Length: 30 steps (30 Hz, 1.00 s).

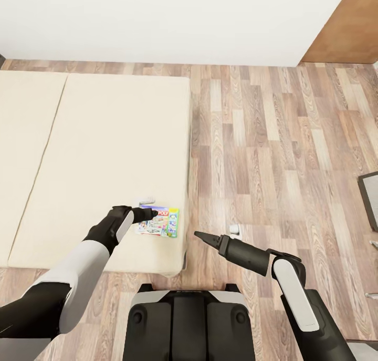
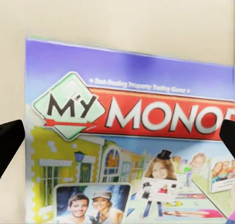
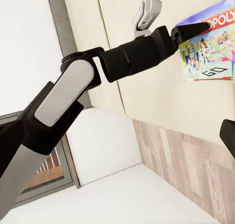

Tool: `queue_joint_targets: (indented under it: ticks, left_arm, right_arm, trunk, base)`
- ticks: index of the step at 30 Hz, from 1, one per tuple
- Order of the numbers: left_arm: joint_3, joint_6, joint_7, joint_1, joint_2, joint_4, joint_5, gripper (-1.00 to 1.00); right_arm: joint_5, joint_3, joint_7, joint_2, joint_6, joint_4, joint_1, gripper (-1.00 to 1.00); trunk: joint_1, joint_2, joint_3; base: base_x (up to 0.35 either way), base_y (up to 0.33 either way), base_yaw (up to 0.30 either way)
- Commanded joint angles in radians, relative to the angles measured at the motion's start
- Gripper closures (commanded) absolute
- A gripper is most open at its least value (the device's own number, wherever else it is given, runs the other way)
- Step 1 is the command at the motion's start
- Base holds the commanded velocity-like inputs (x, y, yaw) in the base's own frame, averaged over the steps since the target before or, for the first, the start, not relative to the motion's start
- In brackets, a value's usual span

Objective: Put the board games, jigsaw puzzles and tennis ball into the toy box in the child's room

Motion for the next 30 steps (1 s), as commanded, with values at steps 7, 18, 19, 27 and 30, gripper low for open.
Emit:
queue_joint_targets:
  ticks: [7,18,19,27,30]
  left_arm:
    - [-0.005,0.005,0.003,0.0,0.001,-0.001,0.01,-1.0]
    - [-0.004,0.005,0.003,0.0,0.001,-0.001,0.01,-1.0]
    - [-0.004,0.005,0.003,0.0,0.001,-0.001,0.01,-1.0]
    - [-0.003,0.005,0.003,0.0,0.001,-0.001,0.01,-1.0]
    - [-0.003,0.005,0.003,0.0,0.001,-0.001,0.01,-1.0]
  right_arm:
    - [0.007,0.0,0.007,-0.001,0.002,0.0,0.0,-1.0]
    - [0.007,0.0,0.007,-0.001,0.002,0.0,0.0,-1.0]
    - [0.007,0.0,0.007,-0.001,0.002,0.0,0.0,-1.0]
    - [0.007,0.0,0.007,-0.001,0.002,0.0,0.0,-1.0]
    - [0.007,0.0,0.007,-0.001,0.002,0.0,0.0,-1.0]
  trunk:
    - [0.001,-0.001,-0.001]
    - [0.001,-0.001,-0.001]
    - [0.001,-0.001,-0.001]
    - [0.001,-0.001,-0.001]
    - [0.001,-0.001,-0.001]
  base:
    - [-0.011,-0.04,0.0]
    - [-0.018,-0.109,0.0]
    - [-0.002,-0.016,0.0]
    - [-0.001,-0.085,0.0]
    - [0.0,-0.158,0.0]
